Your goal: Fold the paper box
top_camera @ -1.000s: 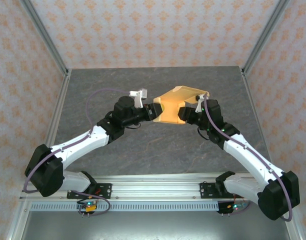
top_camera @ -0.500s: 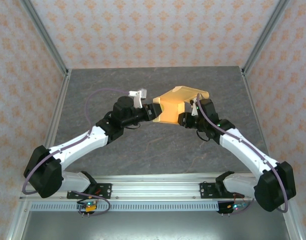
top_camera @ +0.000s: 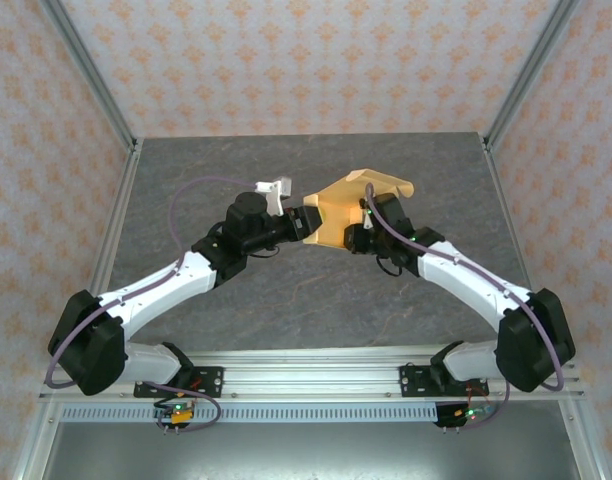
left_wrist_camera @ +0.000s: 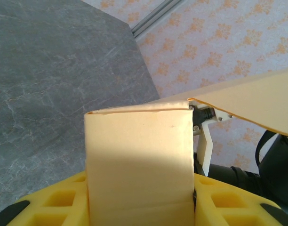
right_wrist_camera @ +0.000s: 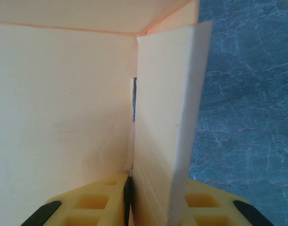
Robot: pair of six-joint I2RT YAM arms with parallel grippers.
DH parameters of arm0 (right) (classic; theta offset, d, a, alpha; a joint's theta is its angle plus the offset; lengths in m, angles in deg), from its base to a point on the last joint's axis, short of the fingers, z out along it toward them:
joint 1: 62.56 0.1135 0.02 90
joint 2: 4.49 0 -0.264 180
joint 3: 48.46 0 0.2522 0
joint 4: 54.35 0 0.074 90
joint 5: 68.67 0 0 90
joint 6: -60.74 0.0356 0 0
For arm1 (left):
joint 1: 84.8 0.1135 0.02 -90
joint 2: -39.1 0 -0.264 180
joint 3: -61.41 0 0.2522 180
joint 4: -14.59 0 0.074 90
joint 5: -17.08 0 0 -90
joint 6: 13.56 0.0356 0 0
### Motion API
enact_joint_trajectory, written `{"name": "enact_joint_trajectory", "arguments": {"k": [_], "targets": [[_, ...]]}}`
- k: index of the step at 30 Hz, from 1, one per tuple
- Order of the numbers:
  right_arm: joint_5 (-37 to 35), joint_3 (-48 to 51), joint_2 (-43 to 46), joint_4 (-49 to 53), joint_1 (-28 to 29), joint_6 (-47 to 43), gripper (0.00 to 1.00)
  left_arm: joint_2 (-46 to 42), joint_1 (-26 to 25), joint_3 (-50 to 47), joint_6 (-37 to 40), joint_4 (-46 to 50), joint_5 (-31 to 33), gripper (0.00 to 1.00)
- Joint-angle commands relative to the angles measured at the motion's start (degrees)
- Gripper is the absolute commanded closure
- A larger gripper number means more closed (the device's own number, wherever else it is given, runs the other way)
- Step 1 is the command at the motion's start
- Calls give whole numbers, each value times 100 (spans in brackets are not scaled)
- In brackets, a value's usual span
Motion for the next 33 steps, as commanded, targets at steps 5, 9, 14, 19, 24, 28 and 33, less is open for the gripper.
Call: {"name": "enact_joint_trajectory", "arguments": {"k": [5,9,14,19,24,28,33], "targets": [[153,582,323,-1119,6,331,58,-83,-47,170,15,-489,-204,79],[887,808,781,-1447,-301,459,54,-88,-42,151,149,-345,-92,79],[1664,1180,1408,-1763,-805,639,44,-103,4,89,105,-299,-18,79],[2563,1760,1998,-2588,-1460,1368,35,-73,262,-41,-591,-622,-271,79],[2313,2523,2138,-4267,-1743,3447,34,261,458,-417,-2186,-1932,-669,79],[1453,3147,2088,-5778,-1746,5248,30,477,455,-621,-3108,-2695,-638,79],[1328,3006,1886,-6646,-1733,6158,27,558,443,-613,-3372,-2803,-619,79]]}}
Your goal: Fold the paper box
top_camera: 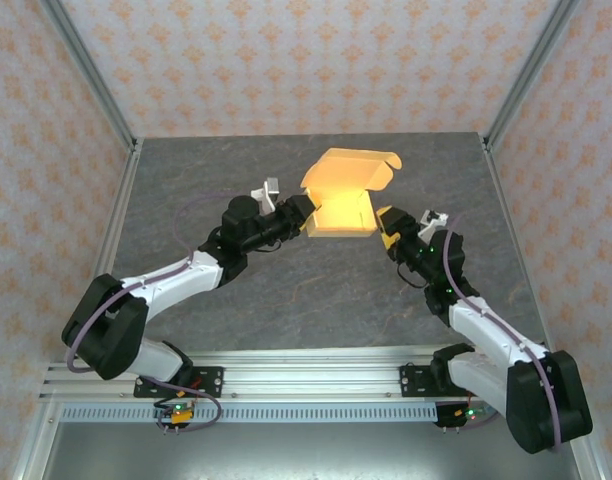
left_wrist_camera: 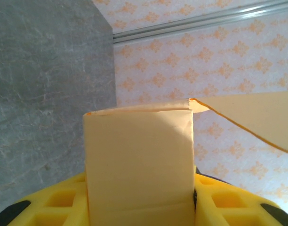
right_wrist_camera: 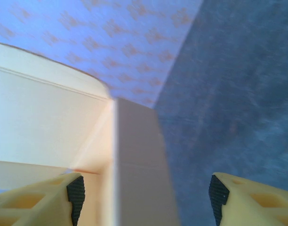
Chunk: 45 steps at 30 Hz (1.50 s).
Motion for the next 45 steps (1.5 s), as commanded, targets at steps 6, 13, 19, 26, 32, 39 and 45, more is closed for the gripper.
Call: {"name": "enact_joint_trajectory", "arguments": {"k": [6,13,19,26,32,39,45], "targets": [[-1176,-129,-189,-1250,135,2495,23,30,-50,24,-752,-915,-25,79],[-1198,-412,-587,-1446,358,2825,22,335,-85,126,-1023,-1232,-99,78],[-1272,-479,-658,-1533,435,2787,25,436,-160,181,-1139,-1381,-73,78],[-1107,-648,-964,-1671,526,2719,30,440,-231,242,-1166,-1363,-89,78],[-953,-752,-1243,-1741,577,2598,29,412,-262,248,-1228,-1443,-91,78],[-961,-761,-1167,-1029,603,2093,25,332,-257,238,-1176,-1401,-74,77],[-1280,-693,-979,-721,604,1760,26,464,-253,172,-1325,-1632,-48,77]]}}
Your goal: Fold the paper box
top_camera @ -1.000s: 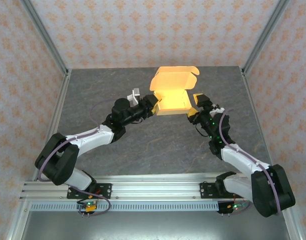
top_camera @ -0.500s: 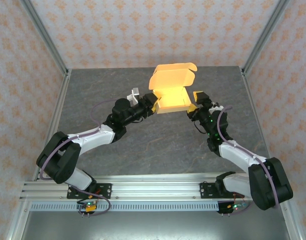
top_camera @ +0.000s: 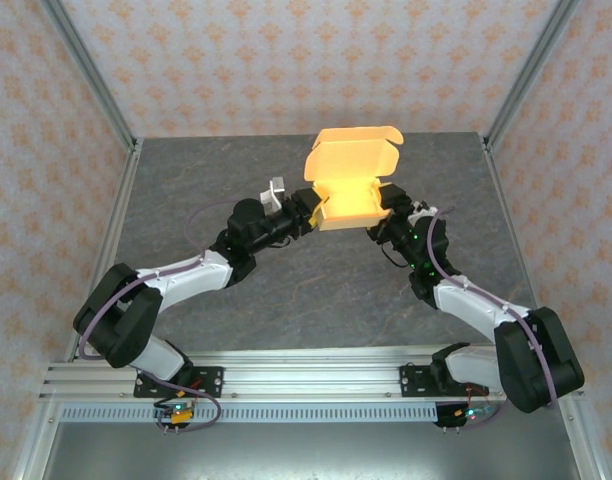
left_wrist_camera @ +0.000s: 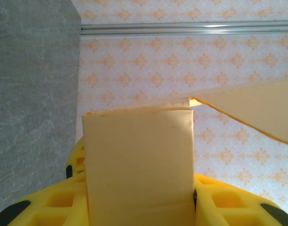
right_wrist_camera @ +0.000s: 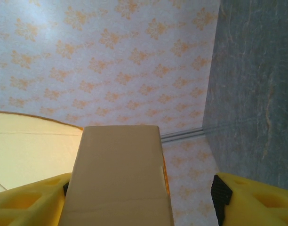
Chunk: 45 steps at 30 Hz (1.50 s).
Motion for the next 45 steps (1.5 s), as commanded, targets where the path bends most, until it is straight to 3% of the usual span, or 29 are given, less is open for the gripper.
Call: {"name": "enact_joint_trajectory", "arguments": {"k": [1,13,21,30,38,45], "targets": [[-247,-16,321,249,10,-322,26,25,-26,116,-101,-455,-172,77],[-568,-26,444,162,10,-182,25,43,-24,61,-123,-443,-137,77],[-536,-99,368,17,7,-122,41,-4,-30,42,-116,-407,-119,77],[-329,-180,354,386,14,-349,48,6,-26,39,-108,-407,-119,77],[-292,-56,169,597,38,-890,65,42,-26,44,-99,-407,-112,77],[-355,2,20,791,34,-1177,71,51,-25,53,-91,-386,-111,77]]}}
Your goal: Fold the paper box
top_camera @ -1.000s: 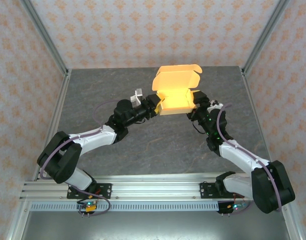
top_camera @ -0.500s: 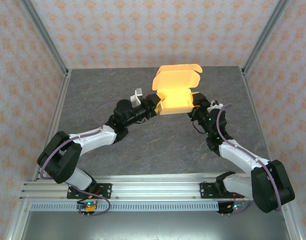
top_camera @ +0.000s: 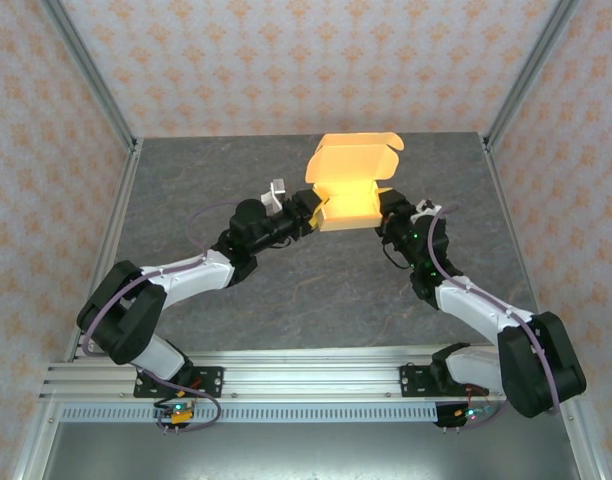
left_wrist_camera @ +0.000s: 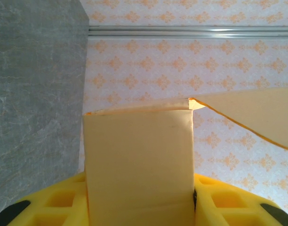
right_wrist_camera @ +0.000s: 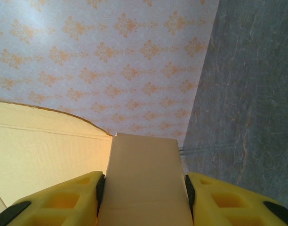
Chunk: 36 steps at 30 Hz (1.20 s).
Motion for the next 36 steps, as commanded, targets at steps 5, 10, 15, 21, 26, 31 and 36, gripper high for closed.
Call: {"name": "enact_joint_trajectory", "arguments": {"k": [5,10,15,21,26,31,36], "targets": [[-98,129,-78,557,32,-465,71,-102,29,26,102,-222,-143,77],[133,-75,-197,888,-26,-759,37,-89,157,-102,338,13,-163,77],[345,-52,-124,876,-89,-1110,25,85,480,-146,758,375,-461,76],[769,-148,162,1718,-172,-2271,22,471,704,-82,1379,899,-660,76],[730,-287,554,2863,-260,-3749,22,929,785,-6,1999,1132,-859,74],[399,-467,959,3740,-392,-4854,22,1342,962,-4,2174,1067,-1203,73],[583,-537,996,3758,-521,-5246,22,1503,978,32,2379,1237,-1367,61]]}}
